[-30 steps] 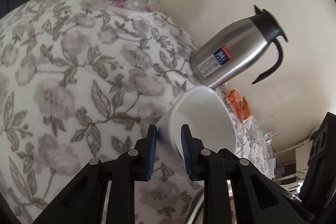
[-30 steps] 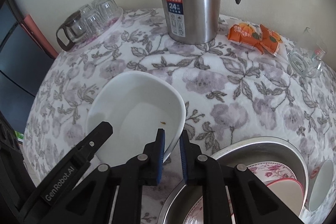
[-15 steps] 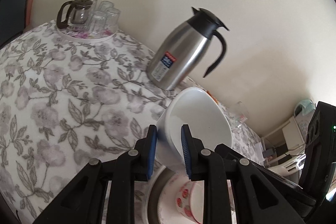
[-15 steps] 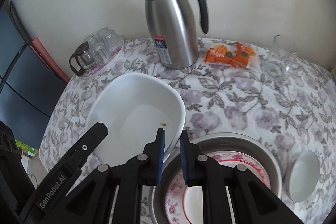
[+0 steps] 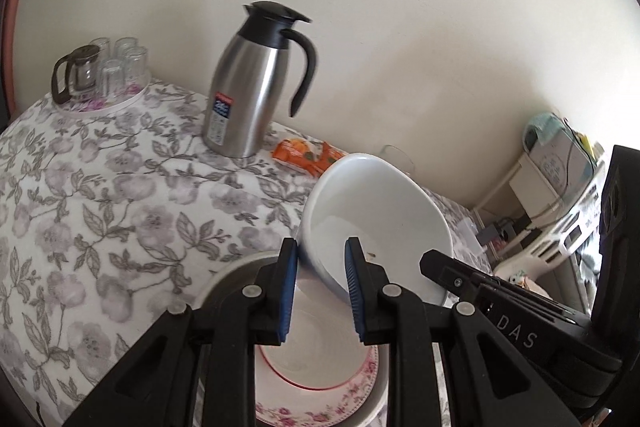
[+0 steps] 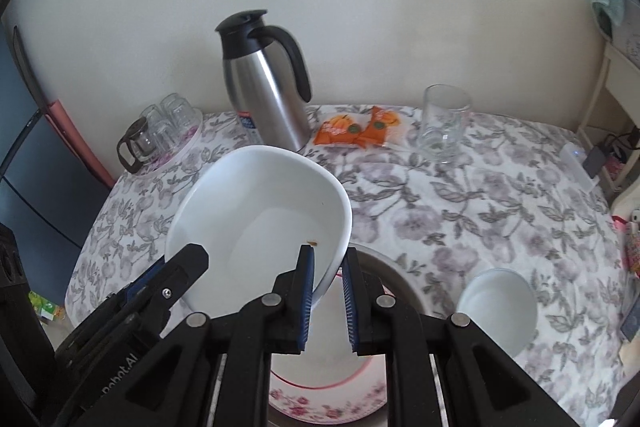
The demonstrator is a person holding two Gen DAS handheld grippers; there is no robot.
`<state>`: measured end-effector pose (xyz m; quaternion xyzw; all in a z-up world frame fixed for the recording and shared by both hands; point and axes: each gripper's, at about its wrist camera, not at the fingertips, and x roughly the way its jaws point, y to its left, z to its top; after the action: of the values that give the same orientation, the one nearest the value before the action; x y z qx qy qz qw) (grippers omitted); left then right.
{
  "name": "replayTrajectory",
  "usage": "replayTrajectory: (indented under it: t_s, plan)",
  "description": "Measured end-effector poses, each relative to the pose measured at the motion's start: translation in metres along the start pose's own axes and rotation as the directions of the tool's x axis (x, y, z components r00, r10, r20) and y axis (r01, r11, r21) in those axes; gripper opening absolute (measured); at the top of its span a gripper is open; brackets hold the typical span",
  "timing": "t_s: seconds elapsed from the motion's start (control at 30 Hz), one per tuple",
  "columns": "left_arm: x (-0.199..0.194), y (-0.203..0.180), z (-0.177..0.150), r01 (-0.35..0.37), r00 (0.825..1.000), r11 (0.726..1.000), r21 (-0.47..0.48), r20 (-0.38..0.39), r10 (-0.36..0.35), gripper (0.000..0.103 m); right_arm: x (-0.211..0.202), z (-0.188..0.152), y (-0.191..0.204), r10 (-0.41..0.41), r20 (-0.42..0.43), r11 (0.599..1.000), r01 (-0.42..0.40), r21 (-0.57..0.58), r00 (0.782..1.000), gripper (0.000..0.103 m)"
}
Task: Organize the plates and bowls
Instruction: 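Carry the white square bowl over the basin with both grippers, then lower the white square bowl into the red-rimmed bowl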
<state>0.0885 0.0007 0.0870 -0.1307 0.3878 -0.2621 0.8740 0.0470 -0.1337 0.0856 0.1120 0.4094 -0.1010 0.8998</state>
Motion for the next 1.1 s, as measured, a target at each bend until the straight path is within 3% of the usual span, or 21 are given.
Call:
replayTrajectory:
  t_s: [0.47,1.1]
  plan:
    - [0.016,-0.060,-0.028,-0.022,0.998,0.986,0.165,-0.055,0.032,0.024,-0.028,-0.029,-0.060,-0.039,0.051,0.996,0.035,0.086,0.998,0.017]
    - [0.014,-0.033,-0.030,-0.081,0.993,0.988,0.132,-0.075,0.091,0.024,-0.011,-0.048,-0.046,0.053,0.031,0.995,-0.055,0.080,0.998,0.018]
